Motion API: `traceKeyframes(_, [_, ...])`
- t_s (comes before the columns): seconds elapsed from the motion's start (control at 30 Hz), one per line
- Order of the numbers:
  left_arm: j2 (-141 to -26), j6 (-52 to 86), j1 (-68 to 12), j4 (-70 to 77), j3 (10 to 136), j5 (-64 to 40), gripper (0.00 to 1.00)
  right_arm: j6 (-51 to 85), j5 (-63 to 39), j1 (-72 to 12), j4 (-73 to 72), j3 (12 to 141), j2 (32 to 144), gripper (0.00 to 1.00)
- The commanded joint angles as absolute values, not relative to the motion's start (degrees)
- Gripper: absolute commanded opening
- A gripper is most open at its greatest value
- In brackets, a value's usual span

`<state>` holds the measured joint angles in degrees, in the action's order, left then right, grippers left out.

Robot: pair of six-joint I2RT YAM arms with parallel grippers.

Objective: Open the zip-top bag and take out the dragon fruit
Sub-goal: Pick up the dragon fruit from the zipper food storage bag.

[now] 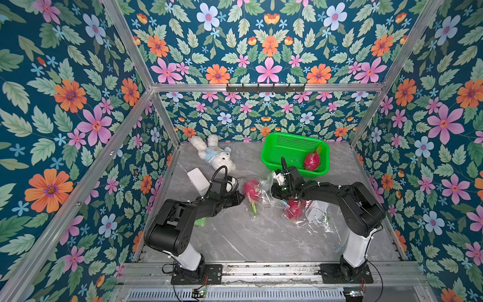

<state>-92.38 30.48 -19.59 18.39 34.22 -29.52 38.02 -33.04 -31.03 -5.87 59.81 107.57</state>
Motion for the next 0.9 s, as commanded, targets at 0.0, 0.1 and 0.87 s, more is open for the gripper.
traceKeyframes(0.0, [-93.0,30.6,-19.7,18.8,34.0,-30.2,0.14,40.5,-35.7,-31.7,-9.4,60.1,108.7,0.16])
traceKeyframes(0.1, [-93.6,30.5,-19.7,18.8,34.1,-30.3,0.14,43.5,-40.2,-32.3,-15.1,60.1,109.7,0.2])
traceKeyframes(0.87, [-96.9,35.5,-22.5,25.9,34.4,-33.7,0.13,47.1,-38.2,-36.9,-17.8,61.5,115.0,0.58])
